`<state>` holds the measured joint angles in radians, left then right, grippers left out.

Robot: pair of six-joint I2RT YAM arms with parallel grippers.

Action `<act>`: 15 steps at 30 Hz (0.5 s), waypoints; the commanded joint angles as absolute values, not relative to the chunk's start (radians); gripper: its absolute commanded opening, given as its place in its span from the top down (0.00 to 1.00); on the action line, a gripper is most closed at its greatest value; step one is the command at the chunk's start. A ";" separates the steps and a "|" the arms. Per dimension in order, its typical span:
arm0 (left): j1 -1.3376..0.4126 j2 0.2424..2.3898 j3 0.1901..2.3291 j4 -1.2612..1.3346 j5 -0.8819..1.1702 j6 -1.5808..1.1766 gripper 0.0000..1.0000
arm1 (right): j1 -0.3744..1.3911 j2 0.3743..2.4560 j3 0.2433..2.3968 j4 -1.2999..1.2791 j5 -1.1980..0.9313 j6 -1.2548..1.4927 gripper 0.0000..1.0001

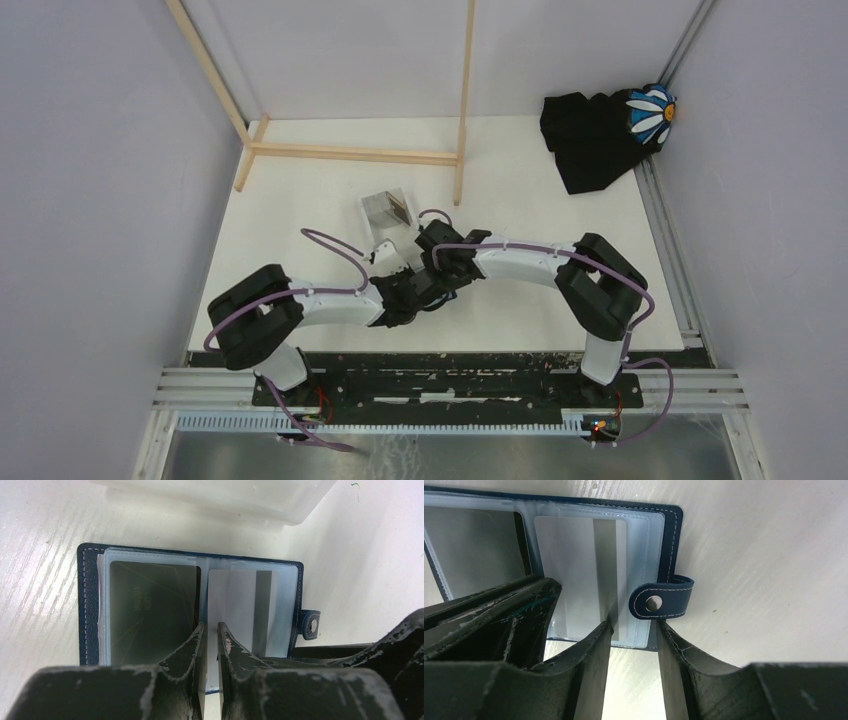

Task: Put the credit cards into the card holder
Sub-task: Insert the credit card into the card holder.

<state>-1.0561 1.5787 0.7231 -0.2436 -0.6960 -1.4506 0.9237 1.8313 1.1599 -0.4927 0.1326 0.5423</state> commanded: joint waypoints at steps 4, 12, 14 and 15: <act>-1.065 1.508 0.696 -0.217 -0.708 -1.412 0.79 | 0.947 1.880 1.173 -0.492 0.174 0.559 0.55; -1.068 1.397 0.658 -0.264 -0.765 -1.448 0.75 | 0.951 1.885 1.158 -0.489 0.186 0.569 0.55; -1.069 1.382 0.654 -0.277 -0.771 -1.449 0.75 | 0.950 1.885 1.159 -0.489 0.187 0.568 0.55; -1.069 1.377 0.654 -0.290 -0.773 -1.450 0.75 | 0.950 1.884 1.159 -0.490 0.187 0.568 0.55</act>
<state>-1.0626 1.4181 0.6640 -0.2577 -0.7086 -1.4502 0.9405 1.8404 1.1687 -0.4892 0.1623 0.5568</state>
